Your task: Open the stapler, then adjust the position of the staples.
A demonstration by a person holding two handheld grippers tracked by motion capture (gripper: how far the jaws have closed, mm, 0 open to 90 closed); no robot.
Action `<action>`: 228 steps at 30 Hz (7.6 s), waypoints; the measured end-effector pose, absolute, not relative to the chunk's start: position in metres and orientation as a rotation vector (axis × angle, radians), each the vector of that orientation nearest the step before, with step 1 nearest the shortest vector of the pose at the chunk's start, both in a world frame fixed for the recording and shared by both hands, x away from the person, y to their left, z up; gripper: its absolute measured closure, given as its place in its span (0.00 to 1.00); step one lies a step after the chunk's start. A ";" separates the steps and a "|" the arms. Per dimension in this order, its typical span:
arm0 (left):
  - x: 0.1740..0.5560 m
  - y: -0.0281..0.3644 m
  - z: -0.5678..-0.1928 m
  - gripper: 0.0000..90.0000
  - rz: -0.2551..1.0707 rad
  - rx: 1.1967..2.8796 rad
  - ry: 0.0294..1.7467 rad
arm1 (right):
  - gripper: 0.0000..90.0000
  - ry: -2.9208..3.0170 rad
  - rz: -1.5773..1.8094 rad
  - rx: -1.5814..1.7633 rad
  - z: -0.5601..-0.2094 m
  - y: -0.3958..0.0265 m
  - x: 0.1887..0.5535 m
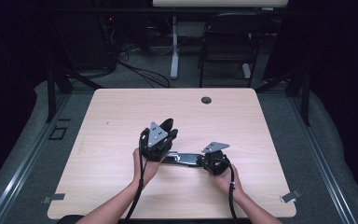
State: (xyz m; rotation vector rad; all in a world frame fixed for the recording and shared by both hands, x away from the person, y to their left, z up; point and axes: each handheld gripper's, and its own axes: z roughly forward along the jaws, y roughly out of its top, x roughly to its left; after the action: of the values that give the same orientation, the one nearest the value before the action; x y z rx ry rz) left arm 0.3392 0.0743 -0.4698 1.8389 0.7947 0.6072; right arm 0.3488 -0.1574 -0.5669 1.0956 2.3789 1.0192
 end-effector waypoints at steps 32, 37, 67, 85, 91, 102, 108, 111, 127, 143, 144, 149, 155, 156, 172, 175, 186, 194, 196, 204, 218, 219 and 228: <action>0.338 0.132 -0.451 1.00 0.647 1.789 0.874 | 1.00 2.384 1.026 1.110 -0.567 -0.158 0.350; 0.338 0.139 -0.450 1.00 0.658 1.784 0.880 | 1.00 2.385 1.025 1.116 -0.566 -0.158 0.350; 0.347 0.192 -0.457 1.00 0.662 1.723 1.086 | 1.00 2.378 1.040 1.124 -0.567 -0.157 0.351; 0.340 0.194 -0.456 0.75 0.535 1.798 1.026 | 1.00 2.408 1.012 1.131 -0.564 -0.157 0.354; 0.335 0.192 -0.456 0.50 0.449 1.870 0.986 | 1.00 2.451 0.998 1.128 -0.562 -0.158 0.358; 0.328 0.198 -0.462 0.30 0.321 1.936 0.935 | 0.82 2.549 0.946 1.135 -0.556 -0.160 0.367; 0.323 0.196 -0.464 0.23 0.295 1.981 0.913 | 0.68 2.611 0.904 1.118 -0.553 -0.162 0.371; 0.323 0.196 -0.466 0.20 0.280 2.003 0.908 | 0.56 2.643 0.883 1.100 -0.550 -0.158 0.372; 0.315 0.203 -0.475 0.11 0.216 2.064 0.935 | 0.29 2.763 0.621 1.014 -0.517 -0.162 0.376; 0.329 0.207 -0.501 0.00 0.142 2.182 0.976 | 0.00 2.635 0.836 1.163 -0.498 -0.211 0.388; 0.329 0.207 -0.501 0.00 0.145 2.176 0.979 | 0.00 2.639 0.821 1.166 -0.497 -0.215 0.389; 0.331 0.212 -0.504 0.00 0.125 2.171 0.988 | 0.03 2.589 0.836 1.225 -0.495 -0.231 0.393; 0.334 0.217 -0.506 0.00 0.124 2.167 1.008 | 0.16 2.560 0.844 1.260 -0.500 -0.239 0.401; 0.334 0.218 -0.506 0.00 0.124 2.162 1.014 | 0.16 2.573 0.838 1.261 -0.501 -0.240 0.402; 0.343 0.231 -0.514 0.00 0.089 2.168 1.074 | 0.31 2.667 0.773 1.212 -0.513 -0.228 0.404; 0.346 0.232 -0.516 0.00 0.087 2.174 1.078 | 0.39 2.704 0.754 1.181 -0.515 -0.225 0.406; 0.350 0.235 -0.518 0.00 0.089 2.177 1.101 | 0.62 2.779 0.693 1.092 -0.531 -0.207 0.418; 0.352 0.237 -0.519 0.00 0.088 2.178 1.109 | 0.76 2.832 0.616 1.056 -0.538 -0.195 0.424; 0.352 0.237 -0.519 0.00 0.088 2.177 1.112 | 0.77 2.840 0.597 1.056 -0.539 -0.194 0.424; 0.353 0.234 -0.520 0.00 0.092 2.198 1.097 | 0.78 2.838 0.555 1.092 -0.542 -0.192 0.424; 0.353 0.237 -0.520 0.00 0.097 2.184 1.117 | 0.87 2.844 0.539 1.085 -0.547 -0.189 0.423; 0.354 0.237 -0.520 0.00 0.099 2.182 1.118 | 0.87 2.844 0.532 1.071 -0.544 -0.189 0.423; 0.355 0.239 -0.520 0.00 0.121 2.177 1.129 | 0.87 2.824 0.645 1.041 -0.530 -0.191 0.420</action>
State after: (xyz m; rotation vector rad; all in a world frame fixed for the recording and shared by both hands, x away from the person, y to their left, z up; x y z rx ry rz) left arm 0.3550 0.2386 -0.5197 2.1767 1.1288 0.1205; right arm 0.4199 -0.1914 -0.5301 1.0411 2.8239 0.6454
